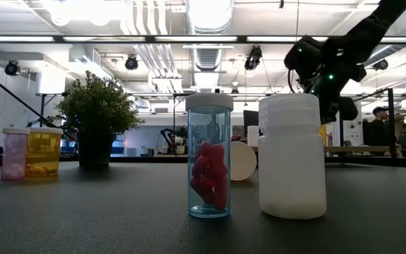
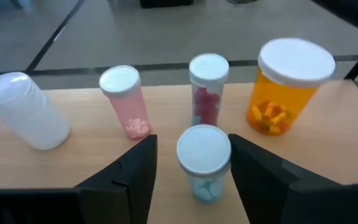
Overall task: Pick and place medicine bottles onto shelf by color
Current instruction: Put the top blue pill bottle on the shelf aligned with the other blue pill bottle, then put the left pink pill bottle on the shelf aligned with the other pink pill bottle
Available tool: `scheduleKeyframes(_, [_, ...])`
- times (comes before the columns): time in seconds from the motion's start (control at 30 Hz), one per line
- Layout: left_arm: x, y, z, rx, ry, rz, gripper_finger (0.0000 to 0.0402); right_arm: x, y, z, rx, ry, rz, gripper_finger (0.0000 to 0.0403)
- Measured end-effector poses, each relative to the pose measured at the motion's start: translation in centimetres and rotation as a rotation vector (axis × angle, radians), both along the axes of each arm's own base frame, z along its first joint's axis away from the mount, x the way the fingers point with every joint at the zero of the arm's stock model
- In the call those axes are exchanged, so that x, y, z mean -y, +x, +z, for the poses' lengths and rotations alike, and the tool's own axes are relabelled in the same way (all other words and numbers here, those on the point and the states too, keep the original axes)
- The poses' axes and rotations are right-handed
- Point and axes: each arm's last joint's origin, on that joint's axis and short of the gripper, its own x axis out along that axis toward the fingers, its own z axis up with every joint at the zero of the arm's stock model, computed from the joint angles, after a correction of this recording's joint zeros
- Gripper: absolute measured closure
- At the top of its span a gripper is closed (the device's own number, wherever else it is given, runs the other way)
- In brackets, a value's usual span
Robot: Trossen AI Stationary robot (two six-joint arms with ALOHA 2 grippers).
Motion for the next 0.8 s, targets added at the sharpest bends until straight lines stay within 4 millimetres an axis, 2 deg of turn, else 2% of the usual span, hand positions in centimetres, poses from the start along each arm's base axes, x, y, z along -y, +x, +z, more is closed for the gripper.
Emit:
scheduleKeyframes(0.43, [0.0,0.0,0.0,0.000,0.000,0.000,0.0168,0.0,0.1,1.9,-0.120,0.088,-0.030,0.0218])
scheduleKeyframes(0.63, [0.0,0.0,0.0,0.000,0.000,0.000,0.0169,0.2,0.5,4.2,-0.136,0.092,-0.031,0.0218])
scheduleKeyframes(0.8, [0.0,0.0,0.0,0.000,0.000,-0.001,0.0168,0.2,0.4,7.1,-0.126,0.073,-0.012,0.0218])
